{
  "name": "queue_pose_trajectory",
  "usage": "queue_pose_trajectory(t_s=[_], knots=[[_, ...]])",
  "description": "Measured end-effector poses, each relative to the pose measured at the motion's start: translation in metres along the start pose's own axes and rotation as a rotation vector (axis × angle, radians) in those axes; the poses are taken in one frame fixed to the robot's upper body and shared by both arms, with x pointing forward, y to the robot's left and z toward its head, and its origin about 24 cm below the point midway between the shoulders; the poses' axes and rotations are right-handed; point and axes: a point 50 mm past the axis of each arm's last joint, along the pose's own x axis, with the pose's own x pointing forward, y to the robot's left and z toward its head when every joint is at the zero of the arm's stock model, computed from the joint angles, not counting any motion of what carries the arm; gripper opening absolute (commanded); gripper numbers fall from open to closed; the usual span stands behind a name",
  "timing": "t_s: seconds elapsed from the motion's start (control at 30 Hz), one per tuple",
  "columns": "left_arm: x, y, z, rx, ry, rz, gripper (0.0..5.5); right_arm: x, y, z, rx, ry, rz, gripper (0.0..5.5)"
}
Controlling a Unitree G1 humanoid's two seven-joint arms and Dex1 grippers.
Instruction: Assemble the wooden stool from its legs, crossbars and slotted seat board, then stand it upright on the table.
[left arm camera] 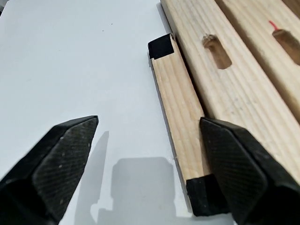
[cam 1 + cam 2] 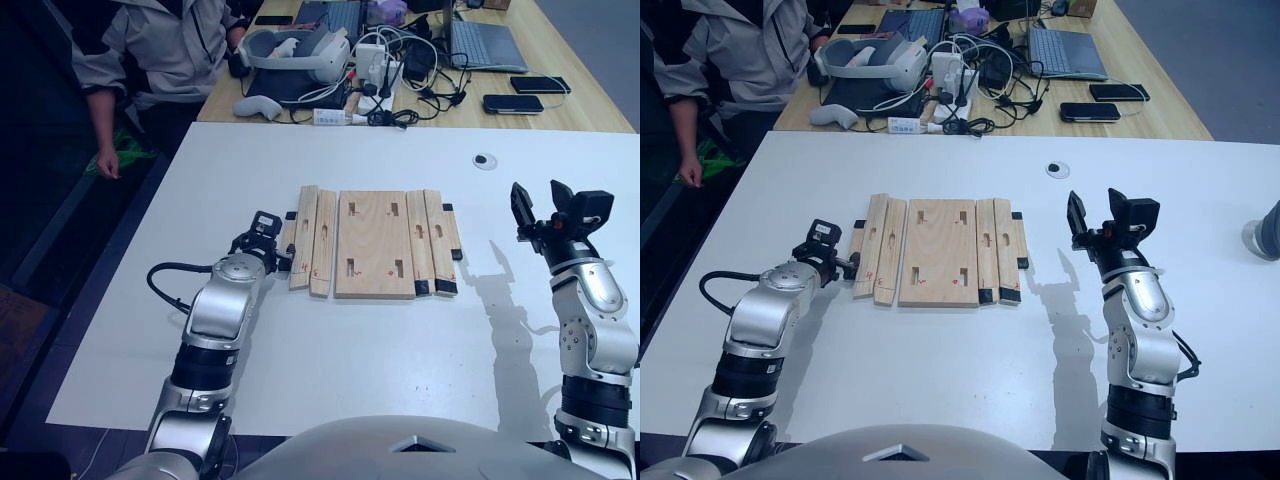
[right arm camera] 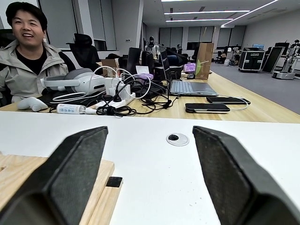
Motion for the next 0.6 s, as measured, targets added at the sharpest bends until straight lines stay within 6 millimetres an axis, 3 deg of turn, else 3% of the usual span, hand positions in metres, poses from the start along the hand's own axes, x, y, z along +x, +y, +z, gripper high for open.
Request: queue_pose_trajectory(t_s=[0.6], knots=[[-0.0024,-0.0001,-0.0007,-0.114,0.036,-0.067,4.05,0.0003,-0.0006,-0.0023,0.016,0.002,-0.031,3.37]])
